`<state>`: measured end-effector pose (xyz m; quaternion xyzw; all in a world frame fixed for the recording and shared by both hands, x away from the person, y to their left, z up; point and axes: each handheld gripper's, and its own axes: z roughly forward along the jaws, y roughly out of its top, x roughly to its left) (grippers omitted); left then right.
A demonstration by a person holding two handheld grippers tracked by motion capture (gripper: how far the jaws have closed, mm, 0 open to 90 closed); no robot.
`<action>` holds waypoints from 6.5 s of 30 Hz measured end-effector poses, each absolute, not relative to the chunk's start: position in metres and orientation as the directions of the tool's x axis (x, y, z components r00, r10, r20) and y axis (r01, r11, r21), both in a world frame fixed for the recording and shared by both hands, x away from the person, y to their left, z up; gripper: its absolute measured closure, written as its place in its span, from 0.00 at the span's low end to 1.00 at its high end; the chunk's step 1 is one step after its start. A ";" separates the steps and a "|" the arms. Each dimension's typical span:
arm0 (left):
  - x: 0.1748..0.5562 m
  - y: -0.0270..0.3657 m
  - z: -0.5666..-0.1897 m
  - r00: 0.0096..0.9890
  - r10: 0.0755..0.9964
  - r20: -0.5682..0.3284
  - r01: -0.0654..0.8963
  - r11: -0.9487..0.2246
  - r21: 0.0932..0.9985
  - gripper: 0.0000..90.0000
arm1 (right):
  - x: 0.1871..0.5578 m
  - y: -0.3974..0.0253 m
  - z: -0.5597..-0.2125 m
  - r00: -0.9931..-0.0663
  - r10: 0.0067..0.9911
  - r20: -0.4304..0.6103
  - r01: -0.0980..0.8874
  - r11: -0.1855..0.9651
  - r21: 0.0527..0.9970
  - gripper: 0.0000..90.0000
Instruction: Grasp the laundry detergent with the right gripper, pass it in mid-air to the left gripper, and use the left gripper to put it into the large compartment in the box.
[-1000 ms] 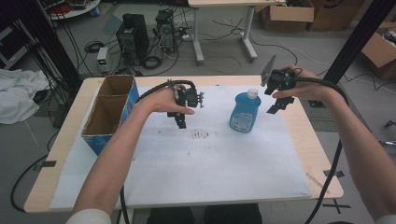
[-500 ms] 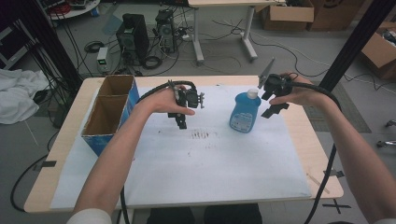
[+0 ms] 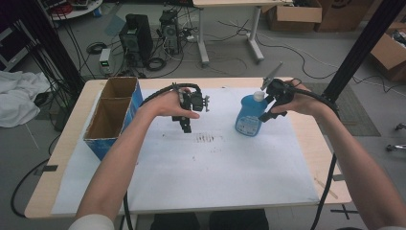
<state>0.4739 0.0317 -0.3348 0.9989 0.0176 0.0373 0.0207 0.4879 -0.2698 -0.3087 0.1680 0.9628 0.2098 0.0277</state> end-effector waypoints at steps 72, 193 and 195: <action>0.476 0.035 -0.336 0.996 0.048 0.069 0.045 -0.998 0.045 0.20 | 0.479 -0.274 -0.364 -0.895 0.444 0.036 0.335 0.617 0.712 0.47; 0.404 -0.022 -0.254 0.998 -0.013 0.053 -0.032 -0.932 0.362 0.25 | 0.404 -0.166 -0.323 -0.998 0.056 -0.011 0.031 0.687 0.726 0.51; 0.404 -0.021 -0.255 0.999 -0.009 0.048 -0.026 -0.930 0.368 0.27 | 0.403 -0.166 -0.323 -0.998 0.057 -0.014 0.028 0.687 0.726 0.51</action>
